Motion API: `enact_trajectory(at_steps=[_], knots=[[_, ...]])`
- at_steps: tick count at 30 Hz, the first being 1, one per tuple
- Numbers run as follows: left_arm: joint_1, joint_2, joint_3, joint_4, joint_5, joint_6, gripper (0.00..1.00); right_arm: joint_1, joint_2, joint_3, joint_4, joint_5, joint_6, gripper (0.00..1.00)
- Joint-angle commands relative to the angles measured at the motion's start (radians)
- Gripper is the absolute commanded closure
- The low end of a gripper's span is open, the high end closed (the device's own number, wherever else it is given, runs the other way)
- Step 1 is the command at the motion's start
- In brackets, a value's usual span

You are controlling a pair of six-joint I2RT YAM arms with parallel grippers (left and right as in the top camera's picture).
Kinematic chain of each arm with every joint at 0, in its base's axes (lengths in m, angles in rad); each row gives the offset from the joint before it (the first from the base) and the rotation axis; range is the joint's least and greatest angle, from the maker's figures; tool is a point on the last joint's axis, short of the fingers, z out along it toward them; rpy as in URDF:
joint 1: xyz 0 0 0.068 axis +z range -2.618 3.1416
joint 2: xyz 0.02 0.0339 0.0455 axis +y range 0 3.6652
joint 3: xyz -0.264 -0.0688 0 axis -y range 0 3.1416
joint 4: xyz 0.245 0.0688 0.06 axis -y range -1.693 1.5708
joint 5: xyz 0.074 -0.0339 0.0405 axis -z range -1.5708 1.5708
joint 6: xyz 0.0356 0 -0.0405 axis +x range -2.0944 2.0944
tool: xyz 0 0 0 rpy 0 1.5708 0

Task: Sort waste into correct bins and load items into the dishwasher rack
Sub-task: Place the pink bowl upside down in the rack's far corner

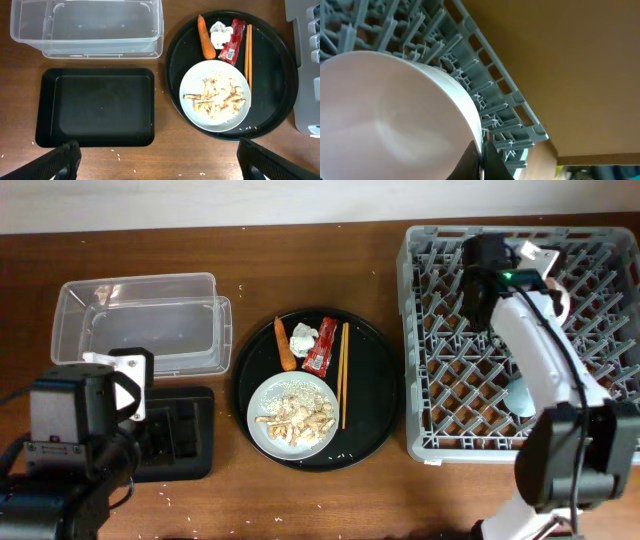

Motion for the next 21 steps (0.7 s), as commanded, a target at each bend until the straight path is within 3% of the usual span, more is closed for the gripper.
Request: enact_trajectory(at_steps=[1, 11, 13, 21], knots=[[0.003, -0.007, 0.005, -0.001, -0.014, -0.009, 0.01, 0.006, 0.048, 0.006, -0.006, 0.079, -0.018, 0.96], [0.003, -0.007, 0.005, -0.001, -0.014, -0.009, 0.01, 0.139, 0.109, 0.001, -0.013, 0.121, -0.017, 0.96], [0.003, -0.007, 0.005, 0.000, -0.014, -0.009, 0.01, 0.122, 0.109, 0.001, 0.013, 0.274, -0.018, 0.96], [0.003, -0.007, 0.005, -0.001, -0.014, -0.009, 0.01, 0.073, 0.147, -0.008, -0.002, 0.183, -0.048, 0.96]])
